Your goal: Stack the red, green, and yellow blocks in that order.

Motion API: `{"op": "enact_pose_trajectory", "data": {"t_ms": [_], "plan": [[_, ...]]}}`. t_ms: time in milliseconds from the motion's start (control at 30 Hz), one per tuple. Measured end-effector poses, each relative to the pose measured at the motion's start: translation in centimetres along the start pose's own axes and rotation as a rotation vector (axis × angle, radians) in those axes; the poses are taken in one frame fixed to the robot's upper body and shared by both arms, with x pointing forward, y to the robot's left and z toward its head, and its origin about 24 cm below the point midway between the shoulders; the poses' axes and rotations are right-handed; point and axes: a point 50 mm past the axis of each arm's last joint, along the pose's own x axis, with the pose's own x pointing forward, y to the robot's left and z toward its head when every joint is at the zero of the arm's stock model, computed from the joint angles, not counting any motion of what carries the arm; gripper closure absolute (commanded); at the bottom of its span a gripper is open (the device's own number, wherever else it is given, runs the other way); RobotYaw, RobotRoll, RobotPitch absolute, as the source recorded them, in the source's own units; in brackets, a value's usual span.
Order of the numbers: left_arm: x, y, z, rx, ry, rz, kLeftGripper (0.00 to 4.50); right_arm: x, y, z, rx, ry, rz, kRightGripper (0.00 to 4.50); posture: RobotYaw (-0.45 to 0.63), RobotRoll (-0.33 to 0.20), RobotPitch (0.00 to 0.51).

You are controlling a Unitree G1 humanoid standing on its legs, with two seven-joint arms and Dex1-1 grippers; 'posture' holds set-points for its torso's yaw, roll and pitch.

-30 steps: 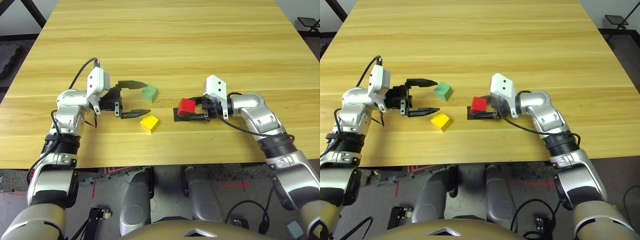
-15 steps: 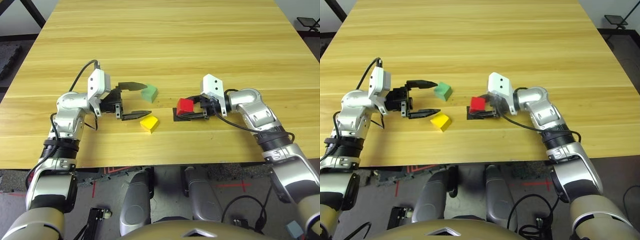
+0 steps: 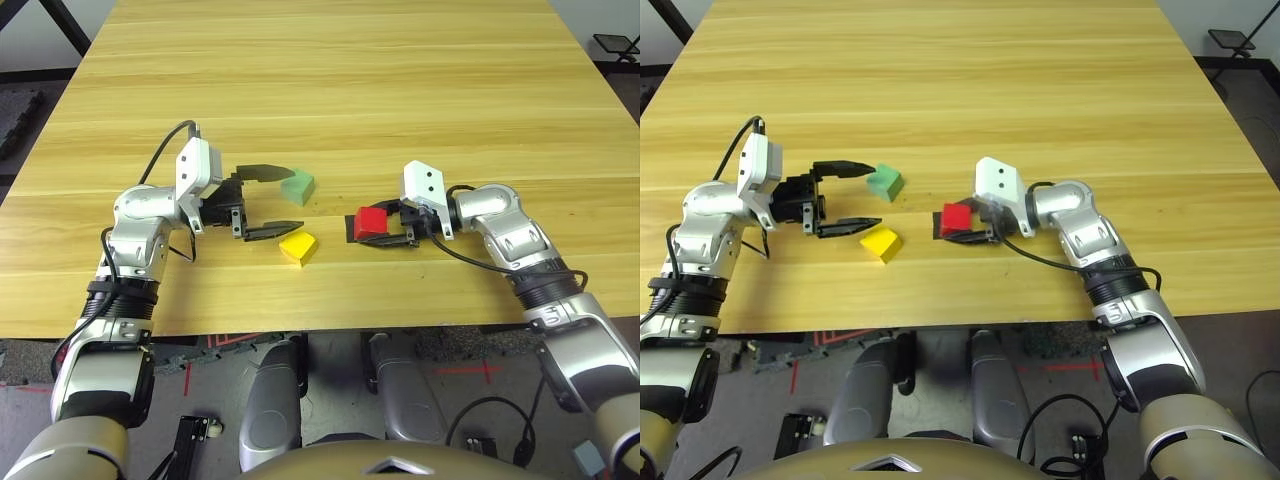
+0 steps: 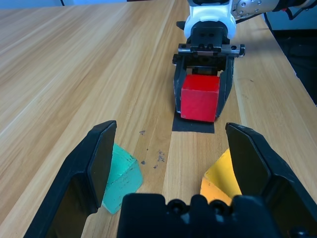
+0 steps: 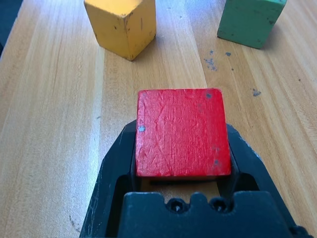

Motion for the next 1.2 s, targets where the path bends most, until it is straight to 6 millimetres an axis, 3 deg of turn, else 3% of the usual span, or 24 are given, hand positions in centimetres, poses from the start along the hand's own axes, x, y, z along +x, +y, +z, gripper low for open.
{"op": "enact_pose_trajectory", "data": {"t_ms": [133, 167, 567, 1000, 1200], "plan": [[0.1, 0.1, 0.0, -0.007, -0.003, 0.008, 0.00, 0.2, 0.0, 0.0, 0.000, -0.006, 0.001, 0.14, 0.37, -0.005, 0.241], [0.1, 0.1, 0.0, -0.008, -0.003, 0.009, 0.00, 0.2, 0.0, 0.1, -0.001, -0.008, 0.001, 0.07, 0.37, -0.005, 0.241], [0.2, 0.1, 0.5, 0.000, -0.018, 0.010, 0.00, 0.2, -0.8, 1.4, -0.047, -0.027, 0.002, 0.07, 0.37, -0.003, 0.226], [0.6, 0.5, 0.4, -0.003, -0.032, 0.009, 0.00, -1.1, -1.2, 4.0, 0.032, -0.116, -0.007, 0.07, 0.34, -0.001, 0.211], [0.3, 0.6, -0.4, -0.017, -0.015, 0.011, 0.00, -4.2, -1.8, 4.1, 0.042, -0.080, -0.099, 0.07, 0.32, -0.002, 0.206]]}}
